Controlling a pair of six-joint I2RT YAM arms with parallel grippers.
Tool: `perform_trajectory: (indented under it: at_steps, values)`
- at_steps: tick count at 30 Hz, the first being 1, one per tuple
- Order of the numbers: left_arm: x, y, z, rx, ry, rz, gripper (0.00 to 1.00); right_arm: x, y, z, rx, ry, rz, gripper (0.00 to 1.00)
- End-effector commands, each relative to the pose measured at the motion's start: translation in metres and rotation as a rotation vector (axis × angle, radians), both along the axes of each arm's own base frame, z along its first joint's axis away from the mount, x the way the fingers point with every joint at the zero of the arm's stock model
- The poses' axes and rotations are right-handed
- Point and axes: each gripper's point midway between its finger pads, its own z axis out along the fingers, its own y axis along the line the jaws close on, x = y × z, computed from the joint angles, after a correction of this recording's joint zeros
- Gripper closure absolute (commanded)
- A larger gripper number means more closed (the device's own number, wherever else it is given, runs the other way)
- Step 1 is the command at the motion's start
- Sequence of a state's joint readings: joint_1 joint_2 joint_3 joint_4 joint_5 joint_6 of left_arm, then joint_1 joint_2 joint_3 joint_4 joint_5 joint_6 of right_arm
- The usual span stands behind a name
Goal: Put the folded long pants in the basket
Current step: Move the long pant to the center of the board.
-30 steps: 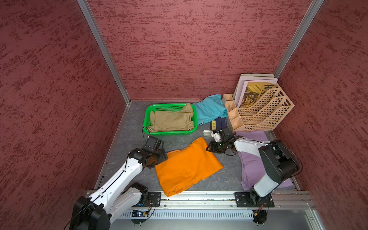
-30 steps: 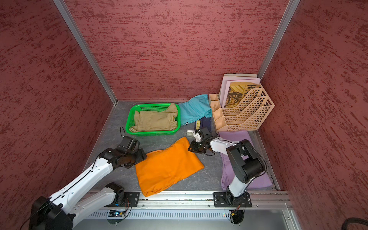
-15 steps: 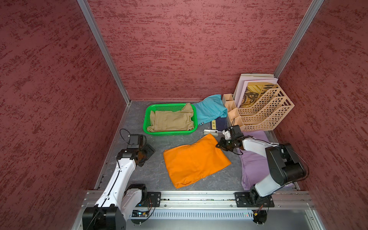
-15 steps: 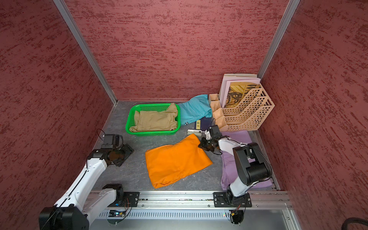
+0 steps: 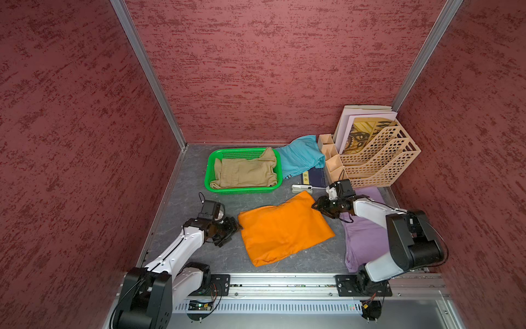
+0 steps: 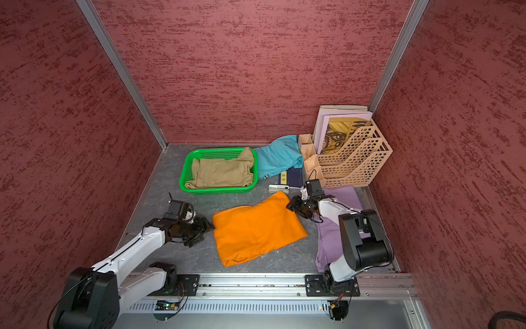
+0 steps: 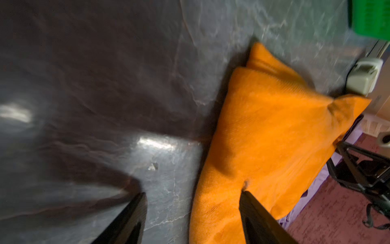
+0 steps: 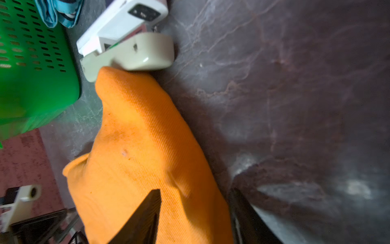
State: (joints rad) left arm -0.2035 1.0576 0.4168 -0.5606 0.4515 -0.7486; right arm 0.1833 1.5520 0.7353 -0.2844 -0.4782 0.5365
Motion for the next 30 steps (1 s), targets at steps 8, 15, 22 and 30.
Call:
perform_trajectory:
  at_steps: [8, 15, 22, 30]
  values:
    - [-0.009, -0.022, -0.014, -0.013, 0.008, -0.076, 0.28, -0.025, 0.018, -0.009, 0.126, 0.117, 0.053, 0.58]
    - [-0.004, -0.014, -0.008, 0.054, -0.016, -0.091, 0.28, 0.001, 0.008, 0.079, 0.086, -0.029, -0.043, 1.00]
    - [-0.007, -0.012, -0.003, 0.054, -0.039, -0.093, 0.28, -0.005, 0.012, 0.101, 0.110, -0.022, -0.038, 1.00]
    - [-0.003, -0.016, 0.008, 0.048, -0.059, -0.100, 0.27, -0.006, -0.019, 0.033, -0.105, 0.034, -0.064, 0.68]
